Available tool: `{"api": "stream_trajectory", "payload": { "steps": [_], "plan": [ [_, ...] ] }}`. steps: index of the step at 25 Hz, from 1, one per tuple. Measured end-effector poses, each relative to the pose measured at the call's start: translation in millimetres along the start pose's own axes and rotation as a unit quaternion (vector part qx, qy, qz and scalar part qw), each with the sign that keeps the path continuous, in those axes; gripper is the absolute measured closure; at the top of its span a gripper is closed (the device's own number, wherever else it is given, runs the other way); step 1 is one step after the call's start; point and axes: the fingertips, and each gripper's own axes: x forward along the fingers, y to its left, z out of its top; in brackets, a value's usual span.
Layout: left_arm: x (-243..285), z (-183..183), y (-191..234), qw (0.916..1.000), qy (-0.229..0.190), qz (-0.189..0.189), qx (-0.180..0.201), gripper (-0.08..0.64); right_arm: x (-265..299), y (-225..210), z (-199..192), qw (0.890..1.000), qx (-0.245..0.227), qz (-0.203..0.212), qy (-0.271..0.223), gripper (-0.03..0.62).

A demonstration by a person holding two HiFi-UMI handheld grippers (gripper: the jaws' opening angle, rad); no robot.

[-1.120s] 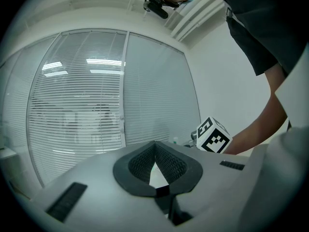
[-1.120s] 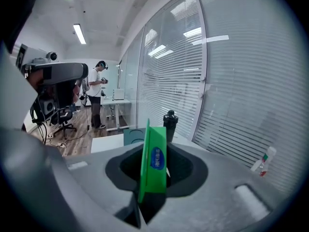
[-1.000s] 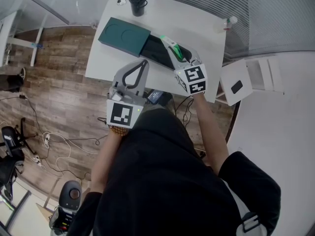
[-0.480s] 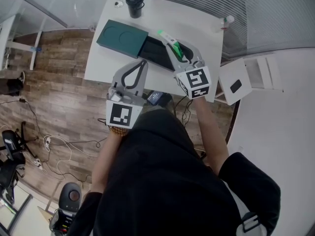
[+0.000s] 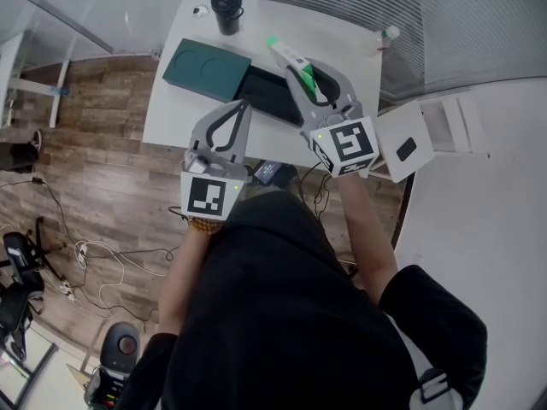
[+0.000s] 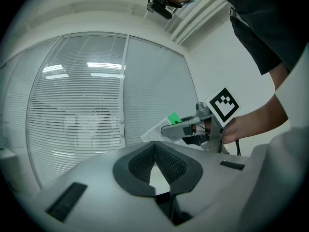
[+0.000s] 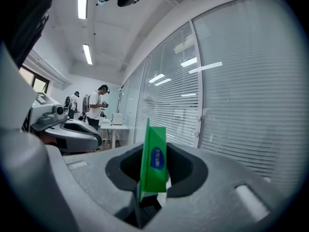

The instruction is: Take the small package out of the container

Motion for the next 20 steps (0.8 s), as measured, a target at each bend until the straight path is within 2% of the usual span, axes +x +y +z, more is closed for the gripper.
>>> {"api": "stream_trajectory", "payload": {
  "steps": [11,20],
  "plan": [
    [12.2,15.6,0.8,0.9996,-0.018,-0.009,0.018,0.558,-11.2,2.3,29.7,0.998,0.001,-0.016,-0.055,0.500],
    [21.3,33.2,0.7,0.9990,-0.036,-0.011,0.025,0.558,-27.7,12.5,60.4,0.993,-0.023,-0.026,-0.112,0.500]
  ]
}}
